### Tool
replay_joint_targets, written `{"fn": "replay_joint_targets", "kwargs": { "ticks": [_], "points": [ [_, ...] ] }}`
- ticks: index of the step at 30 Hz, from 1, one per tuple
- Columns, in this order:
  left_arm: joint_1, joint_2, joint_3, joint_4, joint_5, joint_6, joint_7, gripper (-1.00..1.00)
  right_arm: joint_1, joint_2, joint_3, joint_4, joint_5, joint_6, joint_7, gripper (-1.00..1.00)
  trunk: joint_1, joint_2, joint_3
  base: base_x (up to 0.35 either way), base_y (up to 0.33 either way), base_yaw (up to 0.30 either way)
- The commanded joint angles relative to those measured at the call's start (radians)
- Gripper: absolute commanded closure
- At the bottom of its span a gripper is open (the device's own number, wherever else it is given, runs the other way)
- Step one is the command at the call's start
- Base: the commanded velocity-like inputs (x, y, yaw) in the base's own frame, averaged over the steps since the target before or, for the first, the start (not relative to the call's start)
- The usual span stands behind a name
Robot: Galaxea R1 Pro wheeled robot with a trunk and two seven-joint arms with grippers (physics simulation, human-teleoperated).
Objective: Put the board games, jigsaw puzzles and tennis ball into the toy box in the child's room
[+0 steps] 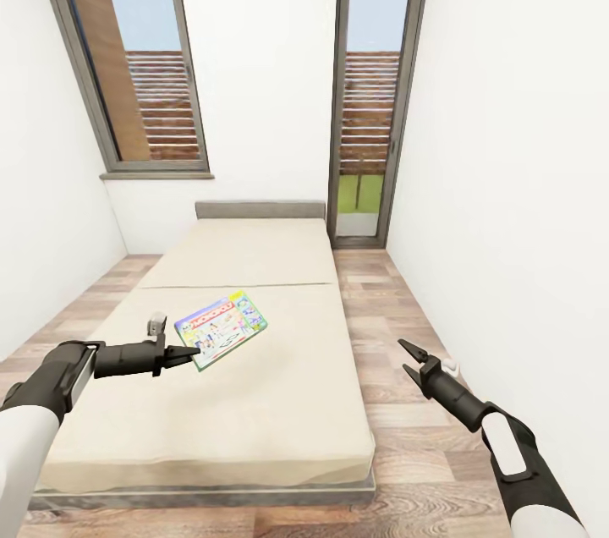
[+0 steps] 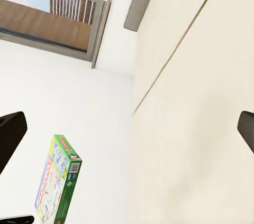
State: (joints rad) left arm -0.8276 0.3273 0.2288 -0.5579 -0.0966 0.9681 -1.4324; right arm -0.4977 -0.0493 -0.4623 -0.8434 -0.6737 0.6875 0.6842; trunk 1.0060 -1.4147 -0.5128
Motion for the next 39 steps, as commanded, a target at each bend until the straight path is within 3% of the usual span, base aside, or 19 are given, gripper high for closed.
{"fn": "replay_joint_targets", "kwargs": {
  "ticks": [1, 39],
  "points": [
    [-0.001, -0.001, 0.004, 0.0, -0.011, 0.01, -0.008, 1.0, -0.001, 0.0, -0.002, 0.001, -0.003, 0.007, 0.001, -1.0, -0.004, 0.007, 0.002, 0.0, 0.0, 0.0],
    [-0.001, -0.002, 0.001, 0.0, -0.01, 0.01, -0.008, 1.0, -0.001, -0.004, -0.004, 0.002, -0.004, 0.006, 0.0, -1.0, -0.15, 0.273, 0.121, 0.0, 0.0, 0.0]
  ]
}}
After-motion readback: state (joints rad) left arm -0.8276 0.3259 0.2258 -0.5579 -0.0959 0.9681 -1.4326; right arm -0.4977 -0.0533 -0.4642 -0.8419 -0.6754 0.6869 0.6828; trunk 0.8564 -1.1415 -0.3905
